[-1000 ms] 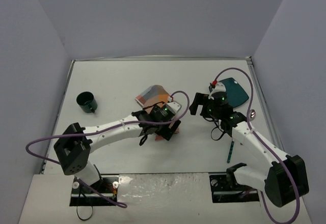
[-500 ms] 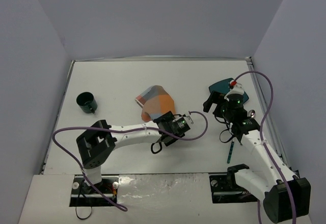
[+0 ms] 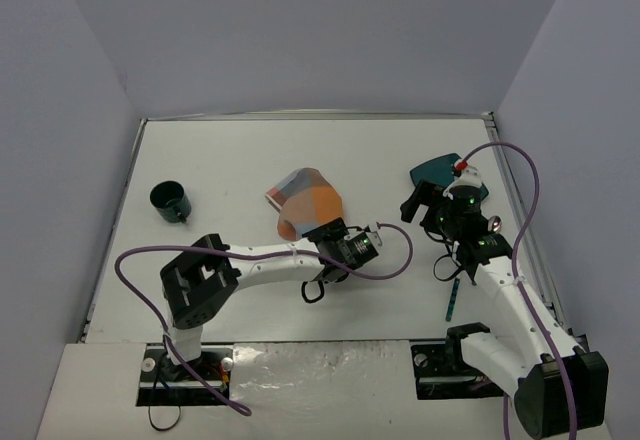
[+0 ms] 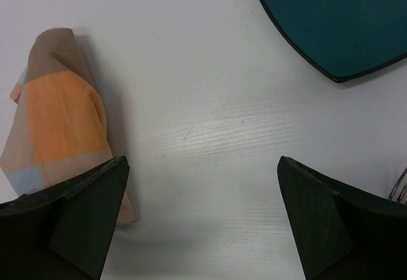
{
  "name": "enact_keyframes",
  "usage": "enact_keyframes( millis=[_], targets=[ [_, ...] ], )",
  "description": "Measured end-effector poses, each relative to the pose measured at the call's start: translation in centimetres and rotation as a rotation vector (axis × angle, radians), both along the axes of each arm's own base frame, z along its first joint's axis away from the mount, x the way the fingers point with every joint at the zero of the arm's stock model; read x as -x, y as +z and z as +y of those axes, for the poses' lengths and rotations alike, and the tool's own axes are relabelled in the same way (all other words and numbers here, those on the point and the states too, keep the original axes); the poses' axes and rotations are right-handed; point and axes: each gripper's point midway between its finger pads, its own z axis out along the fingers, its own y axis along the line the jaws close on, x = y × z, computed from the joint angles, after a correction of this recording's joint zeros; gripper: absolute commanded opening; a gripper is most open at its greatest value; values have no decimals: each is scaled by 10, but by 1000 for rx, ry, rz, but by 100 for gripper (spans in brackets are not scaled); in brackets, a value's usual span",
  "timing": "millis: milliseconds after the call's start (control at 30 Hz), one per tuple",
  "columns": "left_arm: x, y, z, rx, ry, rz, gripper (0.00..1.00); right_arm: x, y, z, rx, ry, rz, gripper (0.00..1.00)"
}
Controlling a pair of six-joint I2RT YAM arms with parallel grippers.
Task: Set the dinner table for one person
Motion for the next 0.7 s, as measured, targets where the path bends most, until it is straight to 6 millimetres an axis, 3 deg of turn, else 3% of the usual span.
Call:
enact_keyframes(
  millis=[333, 700],
  targets=[
    [6, -6, -12, -17, -45, -14, 67, 2, -5, 2, -9, 7, 14, 100],
    [-1, -15, -14, -46, -42, -49, 58, 2, -5, 2, -13, 8, 17, 100]
  ],
)
